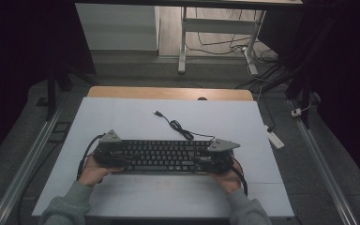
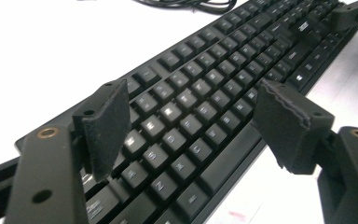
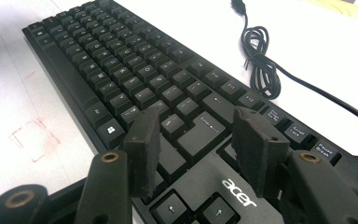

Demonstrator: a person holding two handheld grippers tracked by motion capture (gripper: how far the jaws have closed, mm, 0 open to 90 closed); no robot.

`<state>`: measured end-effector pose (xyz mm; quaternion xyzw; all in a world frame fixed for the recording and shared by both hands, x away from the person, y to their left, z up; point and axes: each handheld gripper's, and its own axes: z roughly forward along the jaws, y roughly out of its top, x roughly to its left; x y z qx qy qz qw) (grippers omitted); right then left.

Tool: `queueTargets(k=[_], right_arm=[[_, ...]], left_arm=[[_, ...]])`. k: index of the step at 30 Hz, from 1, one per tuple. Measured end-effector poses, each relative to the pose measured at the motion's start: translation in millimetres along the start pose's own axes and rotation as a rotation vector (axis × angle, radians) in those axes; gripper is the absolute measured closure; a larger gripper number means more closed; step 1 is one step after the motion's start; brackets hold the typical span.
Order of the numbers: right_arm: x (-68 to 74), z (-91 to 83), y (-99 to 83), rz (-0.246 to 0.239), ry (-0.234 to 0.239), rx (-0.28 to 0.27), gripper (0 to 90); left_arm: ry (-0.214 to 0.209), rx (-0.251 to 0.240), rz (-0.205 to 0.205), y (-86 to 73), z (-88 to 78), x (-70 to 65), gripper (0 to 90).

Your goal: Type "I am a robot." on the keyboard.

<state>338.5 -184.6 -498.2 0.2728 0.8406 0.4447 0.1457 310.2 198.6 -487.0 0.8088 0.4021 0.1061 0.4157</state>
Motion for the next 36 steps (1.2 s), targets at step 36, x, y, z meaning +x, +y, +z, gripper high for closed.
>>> queueTargets(k=[36], right_arm=[[12.6,4.7,32.5,-0.006,0.053,-0.039,80.6]], left_arm=[[0.014,0.040,-0.001,-3.6,6.1,1.2,26.1]])
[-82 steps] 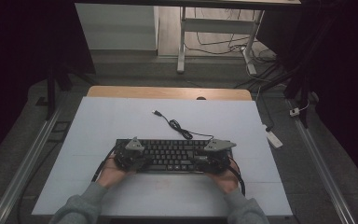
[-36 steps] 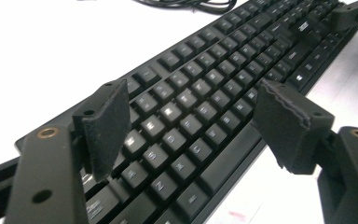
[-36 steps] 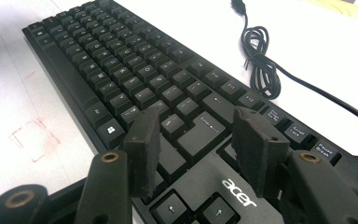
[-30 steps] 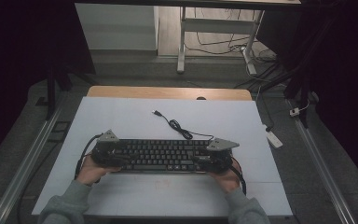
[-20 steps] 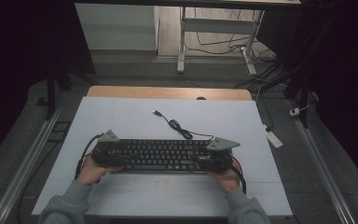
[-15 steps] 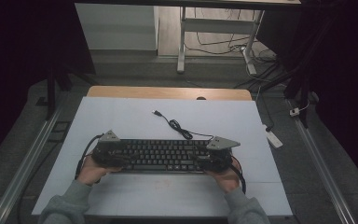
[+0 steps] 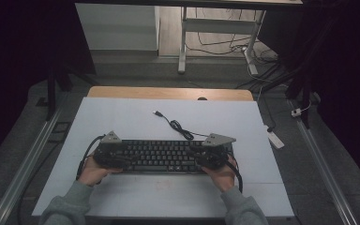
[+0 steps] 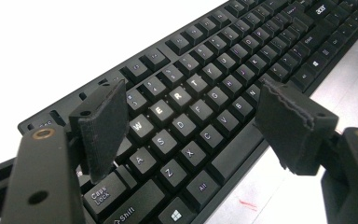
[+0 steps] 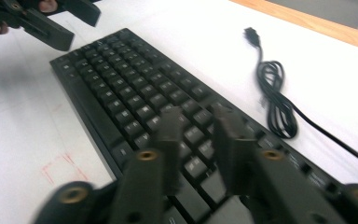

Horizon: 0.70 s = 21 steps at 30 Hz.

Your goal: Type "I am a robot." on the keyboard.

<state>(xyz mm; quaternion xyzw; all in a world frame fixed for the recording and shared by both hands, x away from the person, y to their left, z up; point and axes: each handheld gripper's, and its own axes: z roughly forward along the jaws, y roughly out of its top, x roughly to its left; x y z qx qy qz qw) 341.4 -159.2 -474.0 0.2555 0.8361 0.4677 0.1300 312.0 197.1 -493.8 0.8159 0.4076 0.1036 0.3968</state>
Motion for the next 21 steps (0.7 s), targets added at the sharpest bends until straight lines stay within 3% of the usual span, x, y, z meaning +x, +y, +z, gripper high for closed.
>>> queueTargets(k=[4,12,21], right_arm=[[3.0,15.5,9.8,-0.015,0.038,0.026,89.3],[4.3,52.4,19.0,-0.007,0.057,0.096,89.5],[5.5,77.2,20.6,-0.011,0.048,0.178,89.4]], left_arm=[[0.000,0.007,-0.001,-0.3,1.6,-0.7,26.1],[-0.004,0.011,0.006,-0.8,2.1,-0.4,26.1],[-0.007,0.008,0.006,-0.5,2.0,-0.9,26.0]])
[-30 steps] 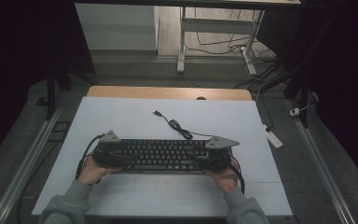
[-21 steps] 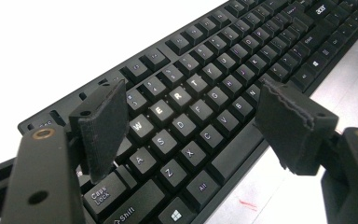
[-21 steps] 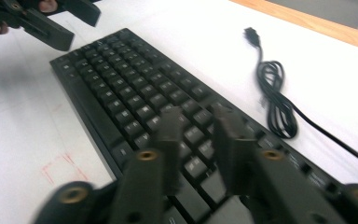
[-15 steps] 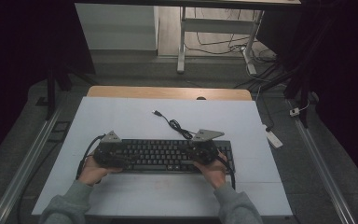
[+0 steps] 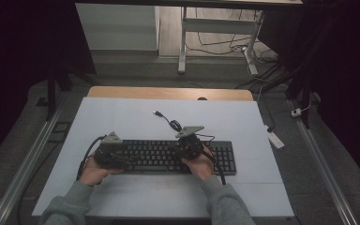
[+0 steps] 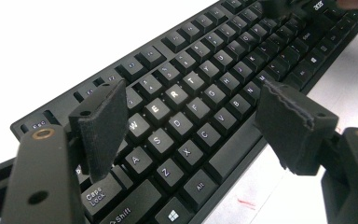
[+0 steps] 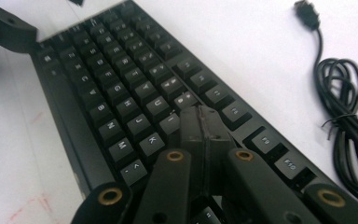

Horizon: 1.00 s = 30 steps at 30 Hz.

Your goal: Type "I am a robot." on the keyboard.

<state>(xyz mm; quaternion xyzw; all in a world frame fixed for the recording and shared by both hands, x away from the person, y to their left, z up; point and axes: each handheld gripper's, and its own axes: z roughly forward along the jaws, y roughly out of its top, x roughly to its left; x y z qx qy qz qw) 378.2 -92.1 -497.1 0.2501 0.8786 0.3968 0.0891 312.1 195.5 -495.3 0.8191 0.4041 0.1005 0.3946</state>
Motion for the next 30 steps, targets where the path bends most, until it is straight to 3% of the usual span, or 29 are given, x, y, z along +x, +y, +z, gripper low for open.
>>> queueTargets(k=[25,30], right_arm=[[1.8,23.5,-0.9,-0.018,-0.002,0.064,89.6],[3.4,20.6,0.9,-0.031,-0.007,0.046,89.5]], left_arm=[[-0.003,0.015,0.009,0.2,2.5,-0.9,25.7],[-0.004,0.016,0.012,0.5,2.6,-1.5,25.6]])
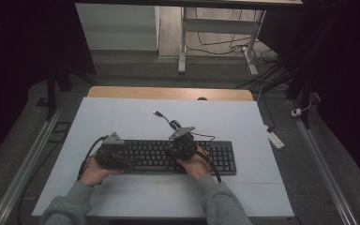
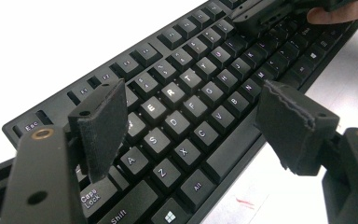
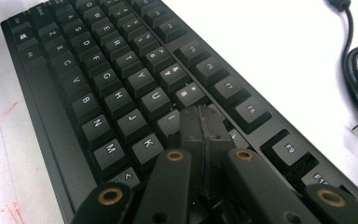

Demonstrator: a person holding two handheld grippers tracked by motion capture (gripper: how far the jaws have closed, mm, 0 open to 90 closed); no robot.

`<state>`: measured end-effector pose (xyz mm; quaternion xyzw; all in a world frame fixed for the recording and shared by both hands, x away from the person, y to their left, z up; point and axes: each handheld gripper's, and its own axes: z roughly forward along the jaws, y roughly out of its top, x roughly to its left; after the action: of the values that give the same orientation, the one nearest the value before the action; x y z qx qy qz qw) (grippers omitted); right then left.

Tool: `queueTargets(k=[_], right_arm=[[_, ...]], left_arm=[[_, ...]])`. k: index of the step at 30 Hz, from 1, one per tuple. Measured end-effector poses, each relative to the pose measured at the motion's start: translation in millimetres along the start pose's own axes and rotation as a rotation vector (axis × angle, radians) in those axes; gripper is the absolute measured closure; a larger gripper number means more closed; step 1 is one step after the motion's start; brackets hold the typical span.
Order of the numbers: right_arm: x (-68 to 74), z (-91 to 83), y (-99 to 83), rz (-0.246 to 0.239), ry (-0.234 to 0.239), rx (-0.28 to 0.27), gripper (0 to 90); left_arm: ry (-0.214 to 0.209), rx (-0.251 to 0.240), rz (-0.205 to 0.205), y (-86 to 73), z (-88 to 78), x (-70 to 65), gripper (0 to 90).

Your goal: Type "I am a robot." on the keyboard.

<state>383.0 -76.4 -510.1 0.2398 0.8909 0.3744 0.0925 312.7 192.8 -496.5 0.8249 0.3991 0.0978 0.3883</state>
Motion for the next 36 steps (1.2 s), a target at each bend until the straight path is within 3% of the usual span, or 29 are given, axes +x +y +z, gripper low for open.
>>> queueTargets(k=[4,10,16,27,36], right_arm=[[0.9,-6.2,1.3,0.000,0.003,-0.034,88.2],[-1.2,-18.8,-2.0,0.032,0.005,-0.079,72.7],[-2.6,-43.0,-12.1,0.038,-0.027,-0.117,64.0],[-6.1,-87.7,-52.1,0.051,-0.083,-0.136,57.4],[-11.3,-107.6,-80.3,0.082,-0.106,-0.151,56.4]], left_arm=[[0.003,-0.006,-0.007,-0.2,-0.9,1.2,25.7],[0.011,-0.005,-0.014,-0.6,-1.3,2.9,25.7],[0.017,-0.006,-0.023,-0.7,-0.5,3.2,25.7],[0.035,-0.007,-0.032,-0.7,0.0,5.4,25.8],[0.042,-0.013,-0.038,-0.3,0.1,6.6,26.0]])
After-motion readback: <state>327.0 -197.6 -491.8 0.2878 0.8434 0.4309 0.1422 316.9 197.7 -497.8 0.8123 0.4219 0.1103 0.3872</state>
